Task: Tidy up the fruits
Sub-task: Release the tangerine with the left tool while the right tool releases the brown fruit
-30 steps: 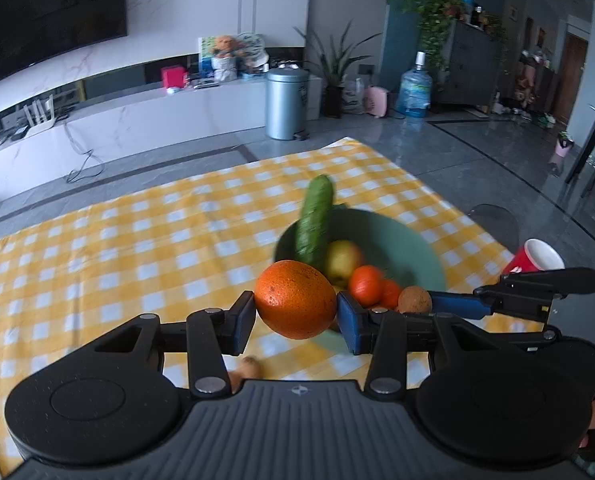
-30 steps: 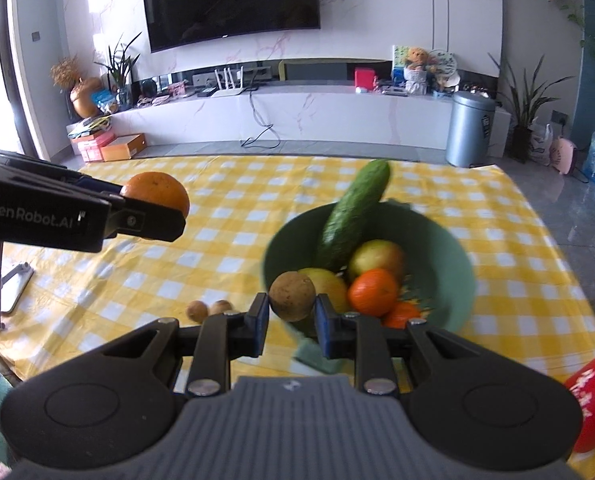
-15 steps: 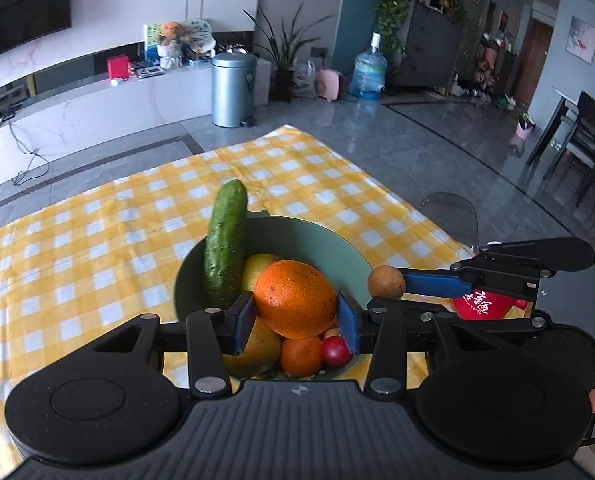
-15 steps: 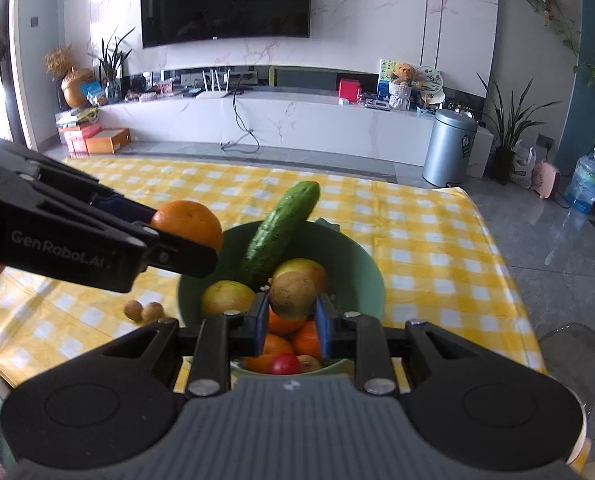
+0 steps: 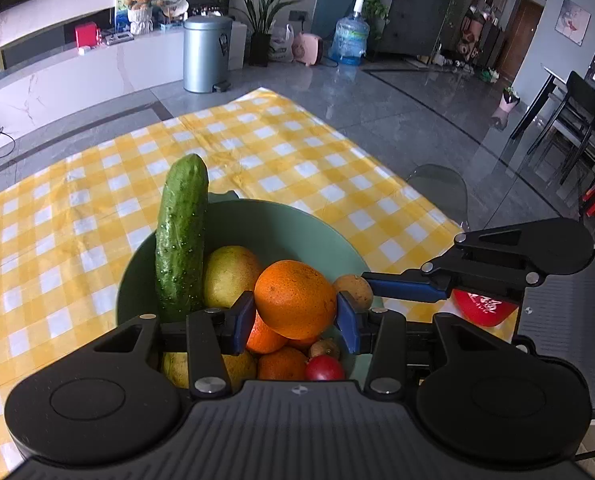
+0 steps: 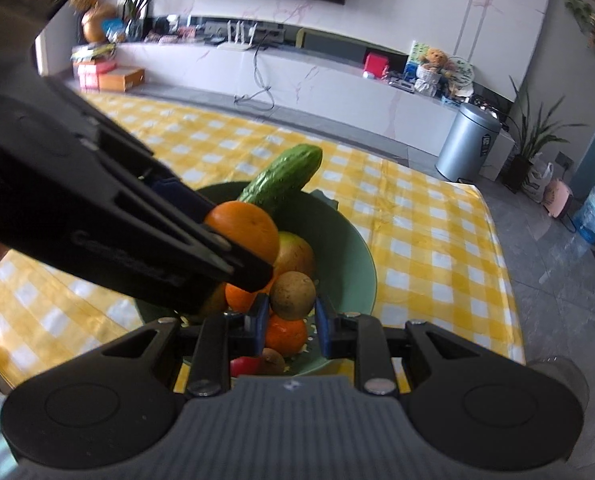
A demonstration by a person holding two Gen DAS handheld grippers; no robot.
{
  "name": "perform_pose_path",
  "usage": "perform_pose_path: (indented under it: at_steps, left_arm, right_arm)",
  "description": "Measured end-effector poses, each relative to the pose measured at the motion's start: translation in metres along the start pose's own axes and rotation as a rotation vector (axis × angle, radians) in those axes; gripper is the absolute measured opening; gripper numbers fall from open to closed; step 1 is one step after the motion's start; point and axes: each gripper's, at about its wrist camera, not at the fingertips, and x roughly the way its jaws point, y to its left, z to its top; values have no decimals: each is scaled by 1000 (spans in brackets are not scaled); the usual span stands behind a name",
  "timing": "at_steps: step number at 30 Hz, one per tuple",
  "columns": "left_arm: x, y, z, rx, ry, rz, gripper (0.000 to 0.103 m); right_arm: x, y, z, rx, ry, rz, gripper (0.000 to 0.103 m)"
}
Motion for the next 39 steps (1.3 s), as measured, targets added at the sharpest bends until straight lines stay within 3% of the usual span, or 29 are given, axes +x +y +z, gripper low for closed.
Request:
perform_pose_path:
  at_steps: [13,23,30,39]
  left_arm:
    - [29,14,0,-50,66,-48,50]
    - [34,14,2,-53,62,-68,50]
    - [33,10,3,-57,66,-96,57]
    - [14,5,2,-35,49,-73,61]
  right_arm:
    - [31,-10,-2,-34,79,16,21]
    - [44,-11,-4,-34,111,26,21]
    - [45,-10,-6,-38,121,23,21]
    - [44,-6,-5,-76,139,9,21]
